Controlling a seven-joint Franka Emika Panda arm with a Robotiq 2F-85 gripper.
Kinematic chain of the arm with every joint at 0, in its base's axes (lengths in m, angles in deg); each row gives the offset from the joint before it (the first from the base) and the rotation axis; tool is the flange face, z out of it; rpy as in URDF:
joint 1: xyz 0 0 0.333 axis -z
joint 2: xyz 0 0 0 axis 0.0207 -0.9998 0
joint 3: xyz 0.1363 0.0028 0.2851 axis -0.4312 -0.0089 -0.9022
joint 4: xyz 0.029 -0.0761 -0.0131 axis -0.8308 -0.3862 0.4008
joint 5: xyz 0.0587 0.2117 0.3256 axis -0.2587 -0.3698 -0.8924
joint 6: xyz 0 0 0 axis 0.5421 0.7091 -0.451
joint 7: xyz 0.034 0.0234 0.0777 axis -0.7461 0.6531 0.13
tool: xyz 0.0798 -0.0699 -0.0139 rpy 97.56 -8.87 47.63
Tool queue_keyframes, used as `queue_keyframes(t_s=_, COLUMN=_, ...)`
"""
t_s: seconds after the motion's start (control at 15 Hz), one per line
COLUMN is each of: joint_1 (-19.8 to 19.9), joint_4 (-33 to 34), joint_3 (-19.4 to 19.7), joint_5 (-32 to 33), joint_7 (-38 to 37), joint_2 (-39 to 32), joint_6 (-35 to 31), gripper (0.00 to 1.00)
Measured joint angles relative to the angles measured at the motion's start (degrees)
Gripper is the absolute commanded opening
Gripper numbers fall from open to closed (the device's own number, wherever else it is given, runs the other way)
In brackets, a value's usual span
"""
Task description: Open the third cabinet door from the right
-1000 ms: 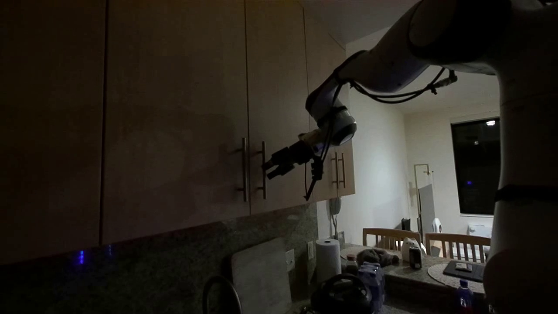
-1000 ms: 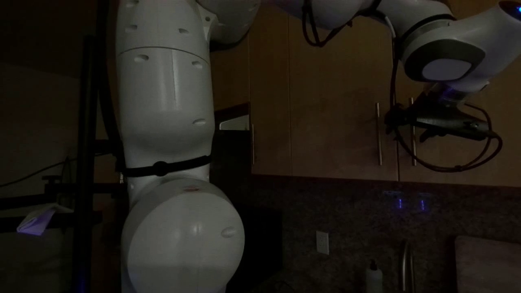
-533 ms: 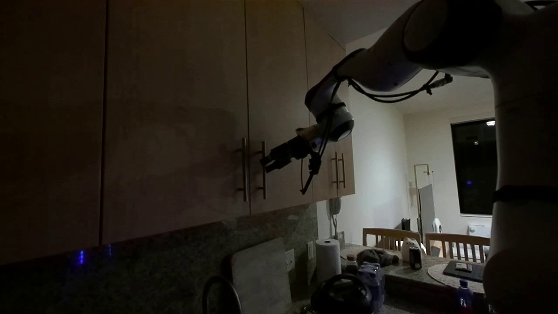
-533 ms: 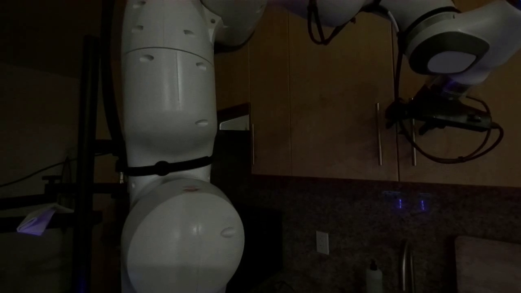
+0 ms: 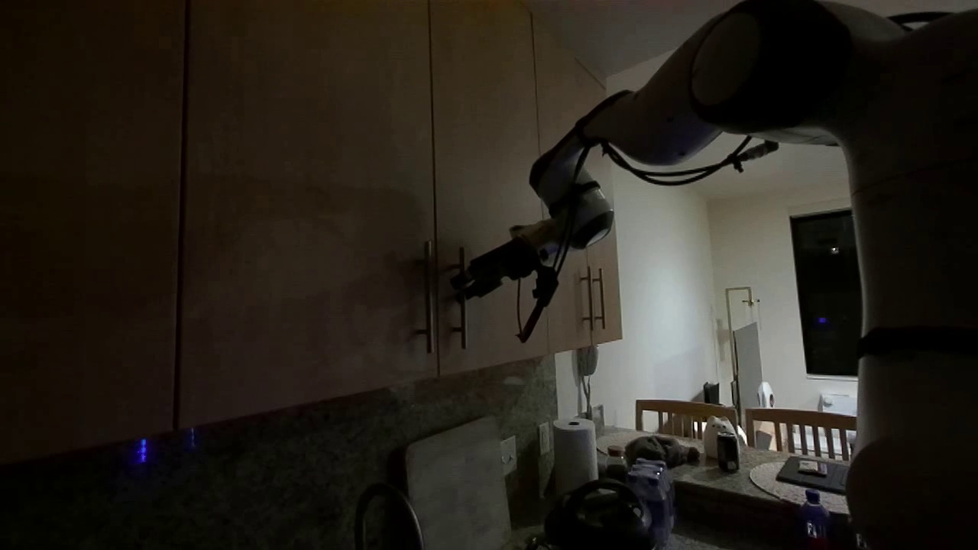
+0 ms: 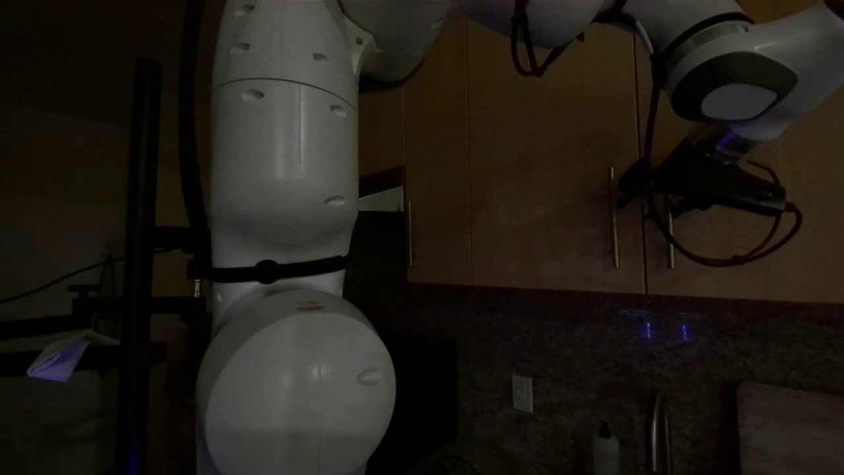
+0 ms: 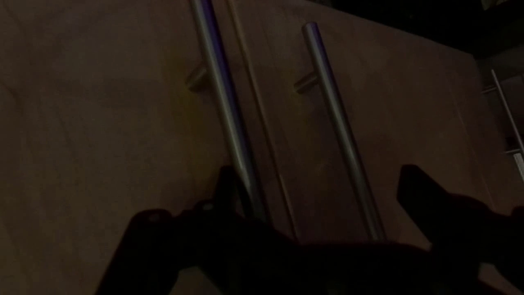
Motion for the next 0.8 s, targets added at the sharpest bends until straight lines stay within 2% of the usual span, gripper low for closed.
queue_keyframes(t_s=0.8, joint_1=1.8, joint_4=2.9, joint_3=0.9, joint_5=0.0, joint_7=0.0, joint_2=-3.2, joint_6=6.9, gripper=1.0)
